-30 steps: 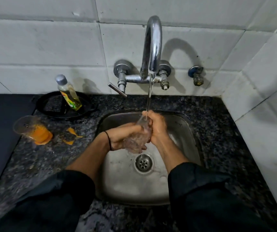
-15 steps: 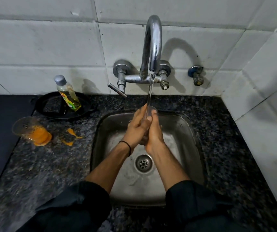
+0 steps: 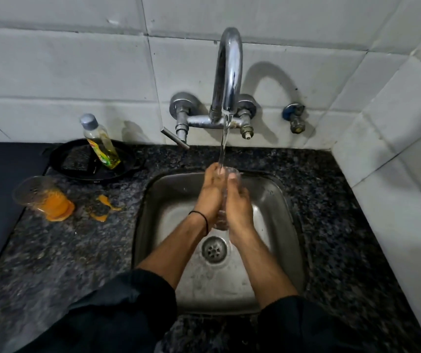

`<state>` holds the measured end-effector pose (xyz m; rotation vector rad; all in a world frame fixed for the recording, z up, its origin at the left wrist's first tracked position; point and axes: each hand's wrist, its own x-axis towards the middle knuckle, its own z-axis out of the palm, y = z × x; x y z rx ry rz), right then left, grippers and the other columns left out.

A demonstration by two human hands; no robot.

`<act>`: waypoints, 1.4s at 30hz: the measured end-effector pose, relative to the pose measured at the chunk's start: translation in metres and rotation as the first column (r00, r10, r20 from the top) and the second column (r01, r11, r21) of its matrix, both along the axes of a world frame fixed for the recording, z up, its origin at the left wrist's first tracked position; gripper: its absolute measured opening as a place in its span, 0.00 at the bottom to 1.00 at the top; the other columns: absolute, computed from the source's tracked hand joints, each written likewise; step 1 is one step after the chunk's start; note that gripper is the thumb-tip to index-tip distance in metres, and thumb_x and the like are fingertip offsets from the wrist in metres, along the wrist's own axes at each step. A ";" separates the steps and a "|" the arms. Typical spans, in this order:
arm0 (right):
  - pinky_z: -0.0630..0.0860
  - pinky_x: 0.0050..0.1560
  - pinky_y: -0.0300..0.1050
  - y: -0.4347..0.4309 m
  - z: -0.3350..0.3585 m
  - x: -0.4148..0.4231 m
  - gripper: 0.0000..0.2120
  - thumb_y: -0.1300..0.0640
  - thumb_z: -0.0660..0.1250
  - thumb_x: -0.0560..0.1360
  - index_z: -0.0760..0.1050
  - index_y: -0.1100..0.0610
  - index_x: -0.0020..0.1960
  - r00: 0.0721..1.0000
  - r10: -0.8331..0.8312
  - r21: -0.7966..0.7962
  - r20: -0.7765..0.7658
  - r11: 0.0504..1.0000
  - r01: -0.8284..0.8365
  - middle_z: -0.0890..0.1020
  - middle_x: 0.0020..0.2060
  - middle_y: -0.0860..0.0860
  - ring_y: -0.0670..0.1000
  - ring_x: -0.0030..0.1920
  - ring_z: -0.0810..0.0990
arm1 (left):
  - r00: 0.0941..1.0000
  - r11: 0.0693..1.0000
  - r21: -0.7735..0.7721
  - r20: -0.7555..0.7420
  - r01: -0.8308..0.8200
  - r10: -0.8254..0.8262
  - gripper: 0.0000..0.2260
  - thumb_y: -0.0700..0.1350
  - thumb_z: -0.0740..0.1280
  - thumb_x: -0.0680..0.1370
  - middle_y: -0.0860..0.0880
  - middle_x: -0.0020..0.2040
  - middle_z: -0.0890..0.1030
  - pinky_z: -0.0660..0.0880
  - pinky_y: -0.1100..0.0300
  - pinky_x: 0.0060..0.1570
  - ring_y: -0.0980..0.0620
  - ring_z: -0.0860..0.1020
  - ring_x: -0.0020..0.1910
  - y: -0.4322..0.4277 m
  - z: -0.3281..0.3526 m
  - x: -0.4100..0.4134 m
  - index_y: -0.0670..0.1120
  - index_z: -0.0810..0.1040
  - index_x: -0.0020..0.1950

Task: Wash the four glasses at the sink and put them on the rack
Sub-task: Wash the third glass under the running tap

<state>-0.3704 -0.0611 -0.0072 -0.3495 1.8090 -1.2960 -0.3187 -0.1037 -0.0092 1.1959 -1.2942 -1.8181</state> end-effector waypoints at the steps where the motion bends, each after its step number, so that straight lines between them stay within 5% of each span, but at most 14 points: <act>1: 0.81 0.51 0.52 0.002 -0.003 -0.005 0.30 0.30 0.55 0.79 0.76 0.52 0.67 0.985 0.008 -0.028 0.175 1.000 -0.003 0.84 0.56 0.55 0.56 0.54 0.84 | 0.997 0.999 0.035 -0.069 0.024 -0.021 0.19 0.53 0.62 0.82 0.52 0.62 0.79 0.77 0.59 0.52 0.54 0.81 0.56 0.002 -0.002 0.003 0.57 0.65 0.73; 5: 0.78 0.63 0.56 0.005 -0.002 -0.011 0.31 0.32 0.52 0.81 0.82 0.54 0.61 0.916 0.098 -0.108 0.388 0.992 -0.060 0.86 0.55 0.57 0.56 0.57 0.85 | 0.986 0.977 0.210 -0.156 -0.027 0.060 0.19 0.55 0.71 0.77 0.48 0.56 0.84 0.81 0.52 0.54 0.50 0.84 0.51 -0.008 -0.005 0.011 0.51 0.75 0.65; 8: 0.75 0.55 0.47 0.002 0.013 0.000 0.35 0.32 0.45 0.82 0.82 0.56 0.52 0.983 0.174 0.097 -0.055 0.981 -0.168 0.86 0.48 0.56 0.56 0.50 0.84 | 0.993 0.970 0.218 -0.026 -0.104 0.112 0.29 0.68 0.64 0.75 0.45 0.59 0.83 0.79 0.47 0.59 0.48 0.83 0.54 -0.011 -0.005 0.010 0.49 0.78 0.65; 12: 0.72 0.47 0.45 0.001 0.009 0.012 0.31 0.33 0.50 0.81 0.65 0.56 0.71 0.905 0.124 0.096 -0.406 0.991 -0.092 0.80 0.61 0.57 0.59 0.55 0.81 | 0.998 0.998 0.005 0.003 -0.068 0.068 0.23 0.63 0.51 0.83 0.51 0.69 0.76 0.70 0.49 0.70 0.51 0.75 0.66 0.002 0.000 0.009 0.55 0.69 0.73; 14: 0.73 0.42 0.43 -0.001 0.010 0.010 0.29 0.32 0.54 0.80 0.66 0.52 0.69 0.938 0.091 0.007 -0.335 0.995 -0.095 0.81 0.60 0.54 0.53 0.50 0.81 | 0.997 0.997 -0.080 -0.072 -0.019 0.013 0.18 0.58 0.49 0.85 0.60 0.69 0.69 0.66 0.58 0.68 0.58 0.69 0.68 0.010 -0.001 0.012 0.61 0.61 0.75; 16: 0.75 0.40 0.45 -0.002 0.014 -0.003 0.26 0.31 0.53 0.80 0.77 0.49 0.60 0.998 0.046 -0.088 0.032 0.995 -0.043 0.83 0.55 0.54 0.49 0.46 0.81 | 0.987 0.989 -0.126 -0.123 0.083 -0.099 0.22 0.56 0.53 0.85 0.63 0.74 0.61 0.65 0.57 0.69 0.60 0.64 0.72 0.017 -0.006 0.019 0.62 0.54 0.79; 19: 0.81 0.43 0.50 0.003 0.015 -0.012 0.29 0.30 0.52 0.79 0.81 0.51 0.53 0.933 0.051 -0.056 0.357 0.998 -0.033 0.86 0.47 0.57 0.55 0.45 0.84 | 0.983 0.990 0.094 -0.160 0.107 -0.091 0.27 0.60 0.65 0.79 0.48 0.72 0.74 0.76 0.49 0.62 0.49 0.77 0.66 0.006 -0.012 0.022 0.54 0.66 0.76; 22: 0.79 0.44 0.44 0.001 0.004 0.005 0.29 0.32 0.55 0.80 0.75 0.53 0.66 0.990 0.098 -0.077 0.104 0.993 -0.090 0.83 0.55 0.54 0.53 0.52 0.83 | 0.998 0.942 0.336 -0.065 0.014 0.008 0.29 0.68 0.59 0.77 0.40 0.56 0.84 0.79 0.48 0.57 0.43 0.83 0.55 -0.006 0.003 0.019 0.45 0.82 0.60; 26: 0.78 0.47 0.42 0.000 -0.003 0.014 0.34 0.41 0.70 0.76 0.57 0.44 0.75 0.943 0.140 -0.095 -0.303 0.980 -0.176 0.77 0.62 0.50 0.52 0.57 0.80 | 0.992 0.947 0.319 -0.095 -0.050 0.085 0.24 0.59 0.48 0.84 0.49 0.48 0.84 0.76 0.59 0.46 0.51 0.80 0.49 0.007 0.011 0.019 0.48 0.79 0.51; 29: 0.80 0.44 0.47 -0.008 -0.004 0.006 0.27 0.34 0.72 0.70 0.68 0.48 0.60 0.968 0.077 -0.024 -0.241 0.996 -0.085 0.82 0.51 0.50 0.53 0.50 0.83 | 0.993 0.975 0.220 -0.101 -0.040 0.063 0.24 0.62 0.49 0.83 0.49 0.53 0.82 0.77 0.52 0.55 0.51 0.79 0.54 0.026 0.002 0.018 0.49 0.78 0.57; 32: 0.79 0.44 0.46 -0.018 -0.007 -0.002 0.32 0.34 0.70 0.72 0.72 0.55 0.64 0.994 -0.044 -0.121 -0.097 0.992 0.032 0.82 0.55 0.54 0.53 0.52 0.83 | 0.978 0.992 0.116 -0.198 -0.048 0.070 0.20 0.62 0.57 0.82 0.54 0.65 0.80 0.79 0.49 0.60 0.53 0.80 0.61 0.037 -0.013 0.025 0.59 0.73 0.71; 37: 0.78 0.40 0.50 -0.020 -0.006 0.011 0.18 0.38 0.70 0.75 0.70 0.52 0.42 0.961 -0.126 -0.328 -0.246 0.944 0.040 0.80 0.38 0.53 0.50 0.38 0.79 | 0.861 0.794 0.602 -0.357 -0.085 0.362 0.22 0.60 0.60 0.80 0.44 0.51 0.85 0.79 0.51 0.53 0.46 0.83 0.51 0.035 -0.025 0.022 0.46 0.82 0.60; 40: 0.74 0.40 0.42 -0.012 -0.012 0.011 0.18 0.45 0.74 0.74 0.69 0.55 0.40 0.833 0.011 -0.373 -0.553 0.891 -0.259 0.77 0.40 0.52 0.48 0.39 0.75 | 0.748 0.643 0.763 -0.386 -0.072 0.541 0.18 0.52 0.57 0.82 0.42 0.45 0.84 0.77 0.54 0.50 0.46 0.81 0.47 0.017 -0.027 0.015 0.41 0.81 0.53; 42: 0.71 0.53 0.39 -0.012 -0.018 -0.001 0.14 0.47 0.72 0.75 0.75 0.57 0.42 0.478 -0.019 -0.260 -0.878 0.859 -0.442 0.77 0.51 0.54 0.50 0.51 0.74 | 0.737 0.636 0.767 -0.385 -0.078 0.555 0.16 0.50 0.57 0.83 0.42 0.47 0.82 0.76 0.53 0.50 0.46 0.80 0.47 0.005 -0.024 0.019 0.41 0.80 0.52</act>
